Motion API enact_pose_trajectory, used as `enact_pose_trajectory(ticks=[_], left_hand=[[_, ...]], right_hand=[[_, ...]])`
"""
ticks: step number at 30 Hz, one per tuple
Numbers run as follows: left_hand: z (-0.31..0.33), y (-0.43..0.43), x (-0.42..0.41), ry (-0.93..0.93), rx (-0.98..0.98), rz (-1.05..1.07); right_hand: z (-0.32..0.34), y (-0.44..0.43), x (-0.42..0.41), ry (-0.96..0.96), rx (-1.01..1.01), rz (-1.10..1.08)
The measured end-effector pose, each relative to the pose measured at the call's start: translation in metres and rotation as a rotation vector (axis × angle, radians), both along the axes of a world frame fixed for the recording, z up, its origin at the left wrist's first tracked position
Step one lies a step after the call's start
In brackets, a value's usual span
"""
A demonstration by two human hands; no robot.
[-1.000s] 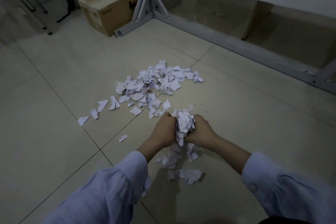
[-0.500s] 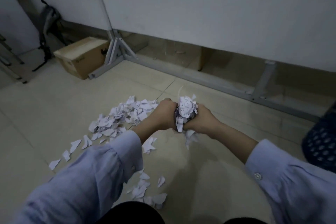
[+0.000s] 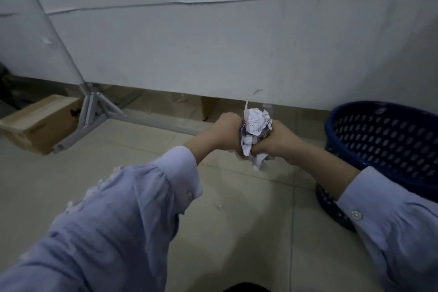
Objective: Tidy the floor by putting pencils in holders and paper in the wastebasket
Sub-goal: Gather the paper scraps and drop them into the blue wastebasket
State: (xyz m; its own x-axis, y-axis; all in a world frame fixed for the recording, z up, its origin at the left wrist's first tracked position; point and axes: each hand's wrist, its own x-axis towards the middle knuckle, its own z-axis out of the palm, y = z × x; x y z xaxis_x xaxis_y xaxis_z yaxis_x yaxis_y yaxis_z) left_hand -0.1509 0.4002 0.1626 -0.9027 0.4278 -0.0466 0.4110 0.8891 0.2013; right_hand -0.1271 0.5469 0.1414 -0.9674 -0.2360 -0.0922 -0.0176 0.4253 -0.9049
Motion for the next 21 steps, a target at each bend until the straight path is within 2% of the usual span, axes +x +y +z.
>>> enact_pose_trajectory(ticks=[5, 13, 21], left_hand=[[0.017, 0.065, -0.007, -0.018, 0.075, -0.131], [0.03, 0.189, -0.015, 0.008, 0.047, -0.299], [0.007, 0.27, -0.011, -0.111, 0.05, -0.371]], right_hand=[[0.019, 0.062, 0.006, 0.012, 0.011, -0.097], [0.037, 0.178, 0.027, -0.011, 0.104, -0.31], [0.021, 0.245, 0.038, -0.185, 0.125, -0.442]])
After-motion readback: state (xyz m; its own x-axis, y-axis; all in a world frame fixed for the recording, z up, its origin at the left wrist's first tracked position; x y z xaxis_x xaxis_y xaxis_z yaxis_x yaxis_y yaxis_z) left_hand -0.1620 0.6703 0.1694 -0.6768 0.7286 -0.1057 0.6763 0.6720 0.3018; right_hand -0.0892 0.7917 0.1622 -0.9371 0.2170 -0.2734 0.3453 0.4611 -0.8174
